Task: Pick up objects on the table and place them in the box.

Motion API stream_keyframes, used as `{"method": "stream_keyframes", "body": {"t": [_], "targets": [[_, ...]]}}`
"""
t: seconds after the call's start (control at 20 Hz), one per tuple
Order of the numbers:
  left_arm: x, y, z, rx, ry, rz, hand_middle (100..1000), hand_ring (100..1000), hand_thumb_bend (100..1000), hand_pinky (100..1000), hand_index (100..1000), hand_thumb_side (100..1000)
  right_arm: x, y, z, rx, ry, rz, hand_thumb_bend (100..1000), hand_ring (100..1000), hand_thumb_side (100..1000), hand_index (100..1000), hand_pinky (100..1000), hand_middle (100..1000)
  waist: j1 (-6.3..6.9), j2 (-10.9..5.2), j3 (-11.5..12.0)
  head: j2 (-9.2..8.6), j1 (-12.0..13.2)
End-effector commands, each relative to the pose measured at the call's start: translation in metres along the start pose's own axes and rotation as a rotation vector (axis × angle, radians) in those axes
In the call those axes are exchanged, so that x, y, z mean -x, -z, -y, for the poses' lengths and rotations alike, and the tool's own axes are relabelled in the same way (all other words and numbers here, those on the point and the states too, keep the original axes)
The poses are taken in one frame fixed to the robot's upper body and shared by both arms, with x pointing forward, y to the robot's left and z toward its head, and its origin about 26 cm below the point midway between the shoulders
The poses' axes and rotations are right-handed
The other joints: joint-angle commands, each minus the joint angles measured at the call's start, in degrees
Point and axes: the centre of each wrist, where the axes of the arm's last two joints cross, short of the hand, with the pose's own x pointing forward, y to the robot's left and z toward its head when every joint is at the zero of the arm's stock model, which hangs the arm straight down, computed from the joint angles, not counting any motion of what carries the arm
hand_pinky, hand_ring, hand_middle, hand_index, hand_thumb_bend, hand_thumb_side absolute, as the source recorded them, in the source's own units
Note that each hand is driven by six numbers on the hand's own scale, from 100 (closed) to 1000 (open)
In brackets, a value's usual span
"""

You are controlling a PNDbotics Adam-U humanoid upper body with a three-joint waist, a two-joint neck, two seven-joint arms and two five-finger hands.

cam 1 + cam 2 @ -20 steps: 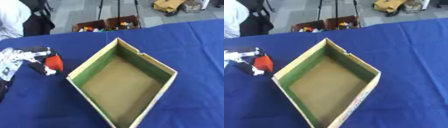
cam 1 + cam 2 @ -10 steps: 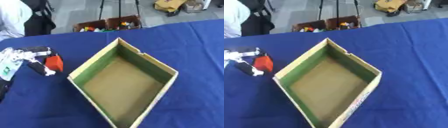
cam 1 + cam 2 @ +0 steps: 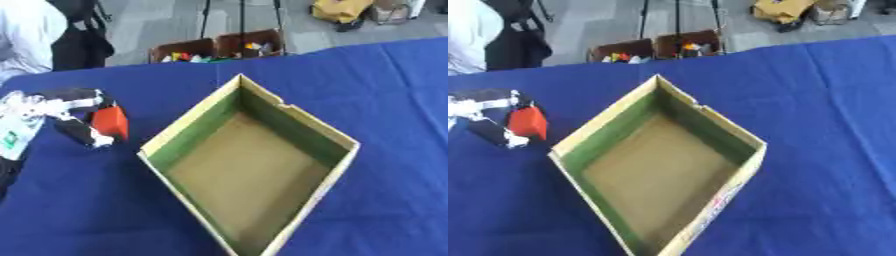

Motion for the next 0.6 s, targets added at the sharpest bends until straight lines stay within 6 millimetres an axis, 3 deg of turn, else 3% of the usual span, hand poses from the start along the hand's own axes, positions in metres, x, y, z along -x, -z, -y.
{"method": "stream_keyframes", "body": {"t": [0.05,0.35,0.6], "targets": [[0.002,-0.023,-0.029,0.005,0.102,0.029,575,560,100,361,747,444,-0.004,0.006,0.004,0.007,-0.005,0.026,100,744,631,772,760,796,0.4,-3.22,0.2,0.7,-0.4],[-0.011,-0.03,-0.048,-0.085,0.112,0.072,564,552,100,353,744,449,-0.003,0.004,0.004,0.007,-0.008,0.019,100,744,629,773,759,794,0.31,-4.82,0.4,1.74,-1.2],[-0.039,-0.034,-0.073,-0.165,0.199,0.129,570,545,100,355,743,442,-0.003,0.003,0.005,0.004,-0.008,0.015,100,744,627,773,758,793,0.27,-6.04,0.5,2.61,-1.6]]}}
